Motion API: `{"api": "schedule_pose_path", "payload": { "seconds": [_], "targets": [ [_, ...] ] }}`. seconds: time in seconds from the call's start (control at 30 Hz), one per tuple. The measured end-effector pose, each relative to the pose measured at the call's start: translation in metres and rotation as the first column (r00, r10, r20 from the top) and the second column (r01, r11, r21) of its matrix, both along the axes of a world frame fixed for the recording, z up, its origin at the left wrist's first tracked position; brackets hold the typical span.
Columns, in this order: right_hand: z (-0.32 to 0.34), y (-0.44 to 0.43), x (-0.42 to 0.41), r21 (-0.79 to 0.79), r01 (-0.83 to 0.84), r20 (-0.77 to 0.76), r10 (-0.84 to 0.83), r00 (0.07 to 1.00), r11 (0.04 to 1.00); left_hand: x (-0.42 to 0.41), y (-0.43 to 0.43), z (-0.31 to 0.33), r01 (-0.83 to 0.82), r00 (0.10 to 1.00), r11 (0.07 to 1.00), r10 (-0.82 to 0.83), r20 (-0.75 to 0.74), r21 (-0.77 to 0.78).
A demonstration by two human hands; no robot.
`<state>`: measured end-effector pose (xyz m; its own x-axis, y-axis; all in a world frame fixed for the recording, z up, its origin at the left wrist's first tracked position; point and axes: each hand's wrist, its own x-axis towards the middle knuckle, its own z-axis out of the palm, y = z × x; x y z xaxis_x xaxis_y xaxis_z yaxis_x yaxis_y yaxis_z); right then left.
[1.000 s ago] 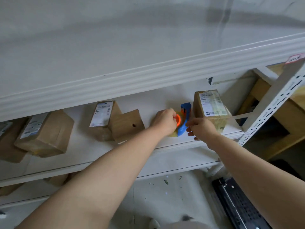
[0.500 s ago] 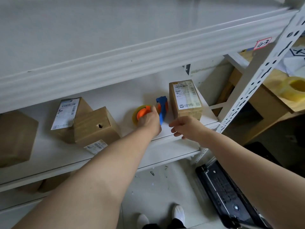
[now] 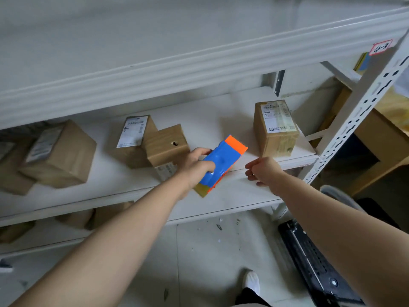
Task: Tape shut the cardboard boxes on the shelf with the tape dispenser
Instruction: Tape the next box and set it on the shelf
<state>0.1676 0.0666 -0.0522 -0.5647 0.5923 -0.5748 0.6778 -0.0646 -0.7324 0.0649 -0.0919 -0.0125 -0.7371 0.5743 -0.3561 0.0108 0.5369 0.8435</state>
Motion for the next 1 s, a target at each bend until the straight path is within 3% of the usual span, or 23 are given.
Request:
{"api": "schedule_pose_path", "payload": {
  "seconds": [0.1, 0.37, 0.53, 0.83, 1.0],
  "targets": [
    [0.004, -0.045, 0.008, -0.131, 0.0, 0.002, 0.0, 1.0, 0.991, 0.01, -0.047, 0.002, 0.039, 0.999, 0.999, -0.039, -0.006, -0.019],
    [0.018, -0.111, 0.035, -0.274, 0.052, -0.14, -0.094, 0.986, 0.96, 0.027, -0.146, 0.021, 0.143, 0.967, 0.984, -0.162, -0.194, -0.109],
    [0.024, -0.138, 0.041, -0.533, -0.11, -0.213, -0.007, 0.977, 0.839, 0.034, -0.188, 0.033, 0.186, 0.956, 0.98, -0.198, -0.215, -0.073],
    [0.035, -0.165, 0.045, -0.575, -0.232, -0.368, 0.005, 0.93, 0.785, 0.043, -0.228, 0.049, 0.267, 0.932, 0.961, -0.278, -0.234, -0.079],
    [0.042, -0.17, 0.045, -0.508, -0.326, -0.45, 0.078, 0.89, 0.797, 0.051, -0.232, 0.055, 0.2, 0.821, 0.91, -0.358, -0.445, -0.364]
  ]
}}
